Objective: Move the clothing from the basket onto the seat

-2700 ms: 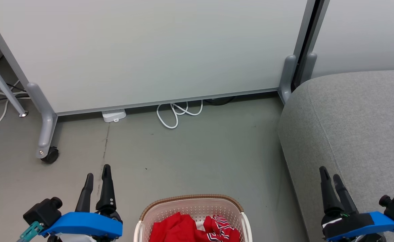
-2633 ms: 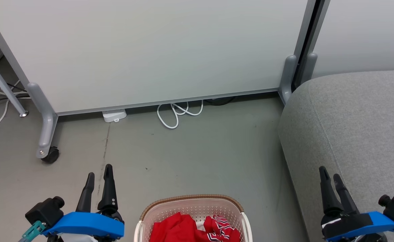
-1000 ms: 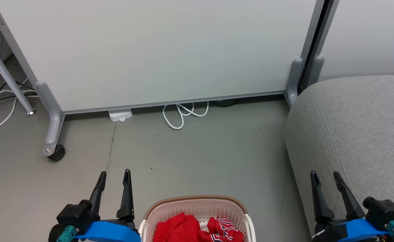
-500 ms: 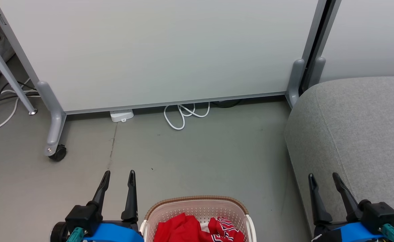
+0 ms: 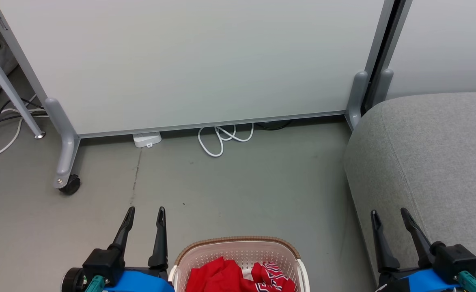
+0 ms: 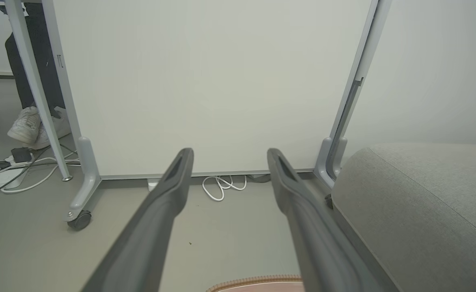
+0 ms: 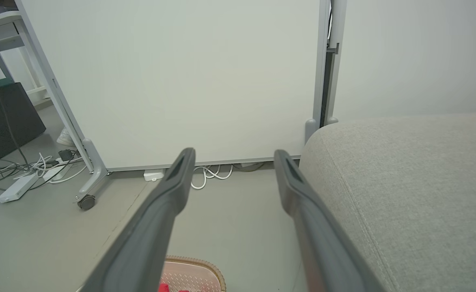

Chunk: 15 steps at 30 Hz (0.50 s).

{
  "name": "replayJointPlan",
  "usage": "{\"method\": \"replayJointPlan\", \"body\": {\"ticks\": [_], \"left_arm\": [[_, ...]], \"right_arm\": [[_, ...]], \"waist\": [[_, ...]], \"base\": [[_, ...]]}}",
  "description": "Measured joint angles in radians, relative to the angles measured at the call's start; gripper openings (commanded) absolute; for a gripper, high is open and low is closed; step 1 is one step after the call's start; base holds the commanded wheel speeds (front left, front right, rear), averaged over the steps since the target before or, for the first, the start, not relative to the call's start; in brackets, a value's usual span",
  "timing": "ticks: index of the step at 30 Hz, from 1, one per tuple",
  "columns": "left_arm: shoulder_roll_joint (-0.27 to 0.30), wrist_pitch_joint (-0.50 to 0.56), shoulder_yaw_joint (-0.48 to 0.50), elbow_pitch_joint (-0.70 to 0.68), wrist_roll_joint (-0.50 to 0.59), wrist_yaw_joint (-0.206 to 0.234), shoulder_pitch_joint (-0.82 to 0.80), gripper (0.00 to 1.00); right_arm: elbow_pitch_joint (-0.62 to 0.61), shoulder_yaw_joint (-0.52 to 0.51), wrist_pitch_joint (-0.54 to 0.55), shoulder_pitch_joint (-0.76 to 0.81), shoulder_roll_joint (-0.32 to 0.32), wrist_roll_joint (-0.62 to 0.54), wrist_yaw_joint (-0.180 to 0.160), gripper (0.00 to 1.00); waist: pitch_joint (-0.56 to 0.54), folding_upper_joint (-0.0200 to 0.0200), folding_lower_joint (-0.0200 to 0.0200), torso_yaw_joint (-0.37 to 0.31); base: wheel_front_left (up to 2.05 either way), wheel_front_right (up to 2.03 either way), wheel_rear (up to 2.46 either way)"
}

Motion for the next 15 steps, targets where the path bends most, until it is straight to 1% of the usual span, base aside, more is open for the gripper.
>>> {"method": "replayJointPlan", "body": {"ticks": [11, 15], "left_arm": [[0.0, 0.0, 0.003, 0.002, -0.01, 0.0, 0.0, 1.0], [0.0, 0.0, 0.007, 0.001, -0.011, 0.0, 0.001, 1.0]], "right_arm": [[0.001, 0.002, -0.002, 0.001, 0.0, 0.0, 0.0, 1.0], [0.0, 0.014, -0.002, 0.0, 0.0, 0.005, 0.0, 1.0]], "waist": [[0.0, 0.0, 0.0, 0.0], [0.005, 0.0, -0.0001, -0.011]], "base": [[0.0, 0.0, 0.0], [0.0, 0.0, 0.0]]}}
